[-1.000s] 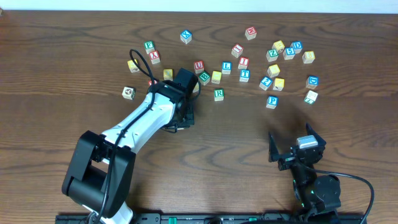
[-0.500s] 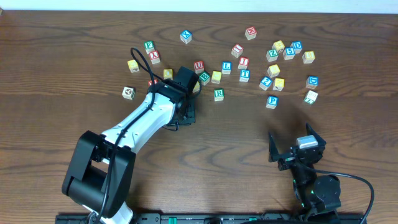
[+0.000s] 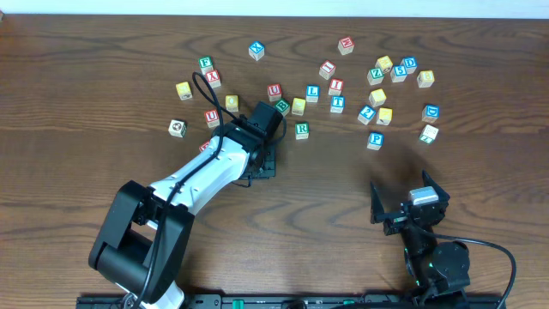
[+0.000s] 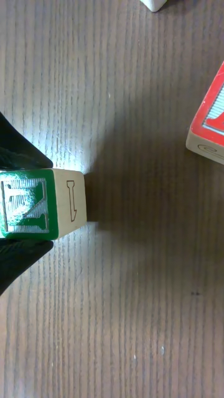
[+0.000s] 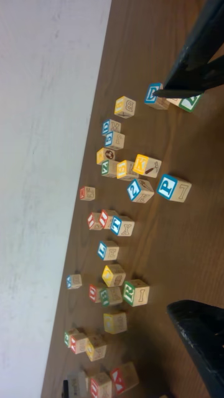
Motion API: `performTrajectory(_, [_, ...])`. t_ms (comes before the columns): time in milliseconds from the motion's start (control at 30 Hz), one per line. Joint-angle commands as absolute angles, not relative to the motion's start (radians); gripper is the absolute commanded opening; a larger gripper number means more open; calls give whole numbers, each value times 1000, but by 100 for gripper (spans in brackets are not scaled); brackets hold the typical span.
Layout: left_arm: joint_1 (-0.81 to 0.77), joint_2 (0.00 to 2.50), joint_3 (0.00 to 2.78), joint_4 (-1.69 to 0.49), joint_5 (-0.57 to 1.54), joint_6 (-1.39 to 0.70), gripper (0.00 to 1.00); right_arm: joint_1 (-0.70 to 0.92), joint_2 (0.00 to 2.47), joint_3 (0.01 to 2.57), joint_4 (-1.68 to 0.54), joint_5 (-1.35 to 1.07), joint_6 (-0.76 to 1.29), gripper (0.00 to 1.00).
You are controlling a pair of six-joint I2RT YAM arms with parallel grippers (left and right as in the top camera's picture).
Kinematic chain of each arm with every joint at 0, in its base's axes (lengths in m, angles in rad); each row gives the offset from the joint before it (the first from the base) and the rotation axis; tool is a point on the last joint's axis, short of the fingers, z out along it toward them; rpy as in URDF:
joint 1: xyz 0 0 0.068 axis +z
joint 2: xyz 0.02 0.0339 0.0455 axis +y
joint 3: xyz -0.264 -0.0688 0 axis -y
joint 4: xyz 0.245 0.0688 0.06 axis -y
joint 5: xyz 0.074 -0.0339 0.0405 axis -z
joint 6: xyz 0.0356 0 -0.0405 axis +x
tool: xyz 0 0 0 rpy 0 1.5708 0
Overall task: Spell out NEURIPS
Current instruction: 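Lower the N block onto the table and open the left gripper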
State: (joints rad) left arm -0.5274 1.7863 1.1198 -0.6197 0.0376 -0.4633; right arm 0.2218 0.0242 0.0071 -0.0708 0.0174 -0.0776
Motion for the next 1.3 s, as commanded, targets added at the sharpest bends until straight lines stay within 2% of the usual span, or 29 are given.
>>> performTrajectory(0, [-528,1792,1106,-613,13,-452,7,216,20,6,-75,12,-76,99])
performTrajectory(600, [-528,1792,1077,-588,-9,-492,8,216,20,6,-75,12,-76,99])
performTrajectory(633, [-528,1792,1077,-588,-9,-492,11,216,20,6,-75,12,-76,99])
performTrajectory(800, [-528,1792,1077,-588,-9,-491,14,216,20,6,-75,12,-76,99])
performTrajectory(900, [-528,1792,1077,-588,-9,-490,25,216,20,6,-75,12,-76,99])
performTrajectory(1267, [-528,1792,1077,-588,-12,-487,41,216,20,6,-75,12,-76,99])
